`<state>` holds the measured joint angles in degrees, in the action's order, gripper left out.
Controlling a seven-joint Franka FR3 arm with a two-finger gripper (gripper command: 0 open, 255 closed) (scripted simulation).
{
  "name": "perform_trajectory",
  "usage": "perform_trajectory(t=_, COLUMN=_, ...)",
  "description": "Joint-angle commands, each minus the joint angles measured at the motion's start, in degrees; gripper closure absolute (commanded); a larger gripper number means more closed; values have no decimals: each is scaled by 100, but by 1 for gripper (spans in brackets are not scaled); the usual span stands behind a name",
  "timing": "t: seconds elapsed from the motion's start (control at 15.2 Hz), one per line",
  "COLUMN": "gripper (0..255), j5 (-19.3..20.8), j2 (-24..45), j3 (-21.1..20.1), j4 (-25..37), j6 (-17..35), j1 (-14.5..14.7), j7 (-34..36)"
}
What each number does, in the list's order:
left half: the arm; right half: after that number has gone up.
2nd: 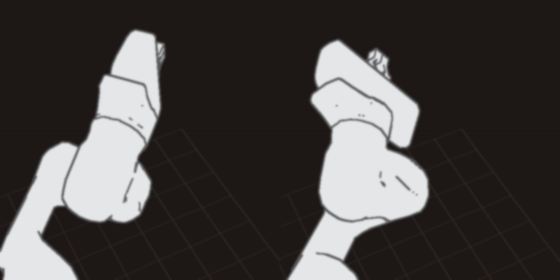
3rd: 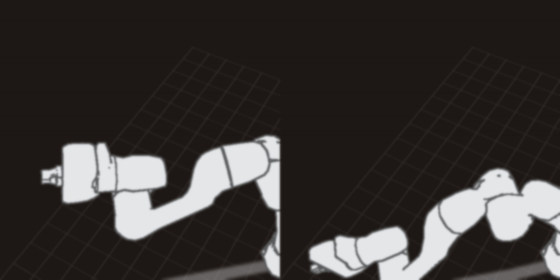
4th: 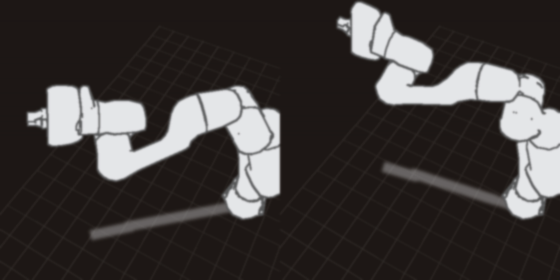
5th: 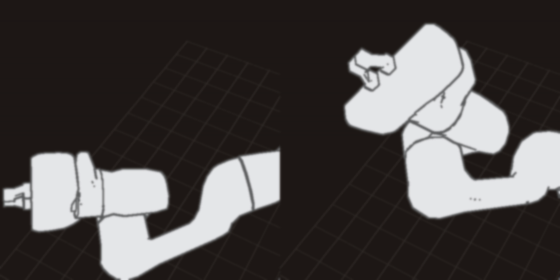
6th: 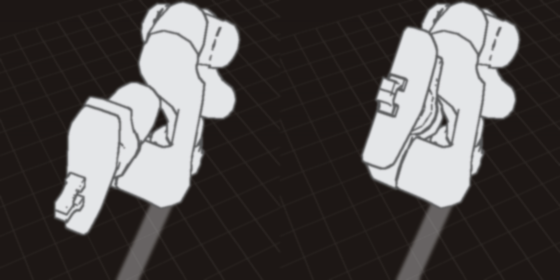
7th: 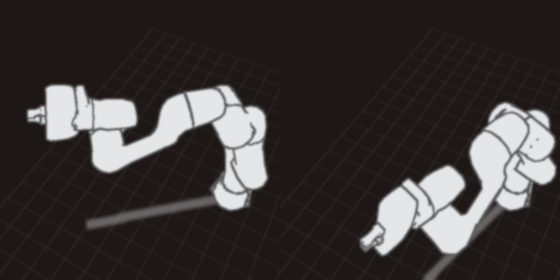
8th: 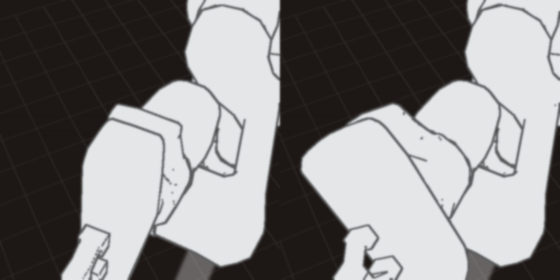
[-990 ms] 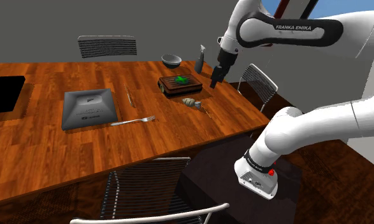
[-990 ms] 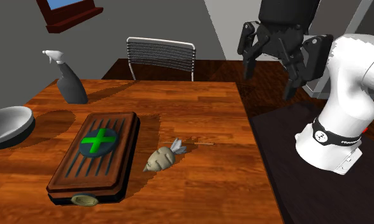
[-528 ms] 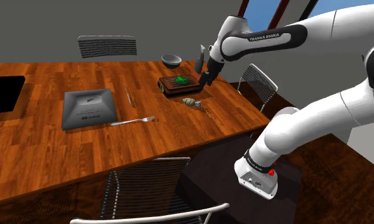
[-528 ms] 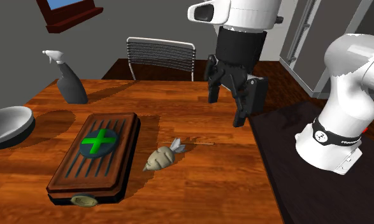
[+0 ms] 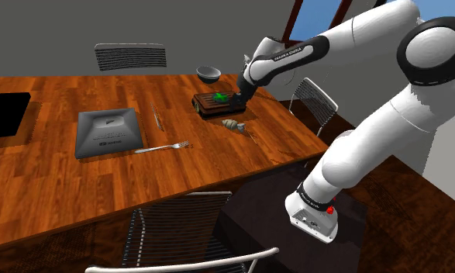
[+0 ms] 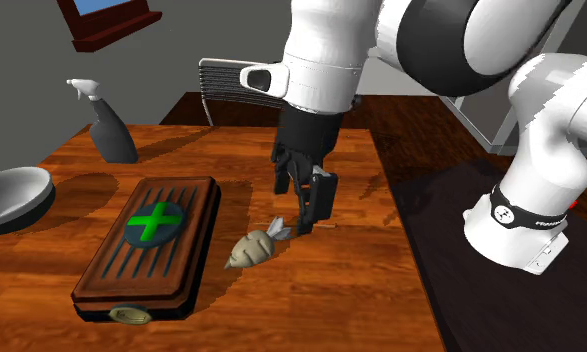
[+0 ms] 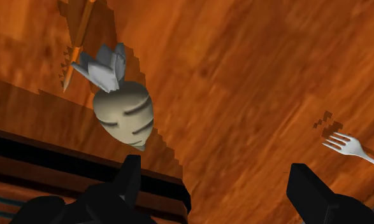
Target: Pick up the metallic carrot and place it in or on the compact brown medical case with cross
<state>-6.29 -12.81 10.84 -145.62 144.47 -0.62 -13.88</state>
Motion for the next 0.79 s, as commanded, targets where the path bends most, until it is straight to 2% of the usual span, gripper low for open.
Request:
perform_trajectory(t=0.0, gripper=0, j5=-270, j2=502, j3=99, j4=165, j6=486, j1=63, j7=-192)
perform_trajectory(t=0.4, gripper=0, j5=-1487, j2=1812, j3=170, j4=869, j6=1407, j1=101, j7=-1067)
perform_trajectory(t=0.73, gripper=0, j5=-1902, j2=2245, j3=14, j4=1008, j6=1673, j1=38, j7=-1378)
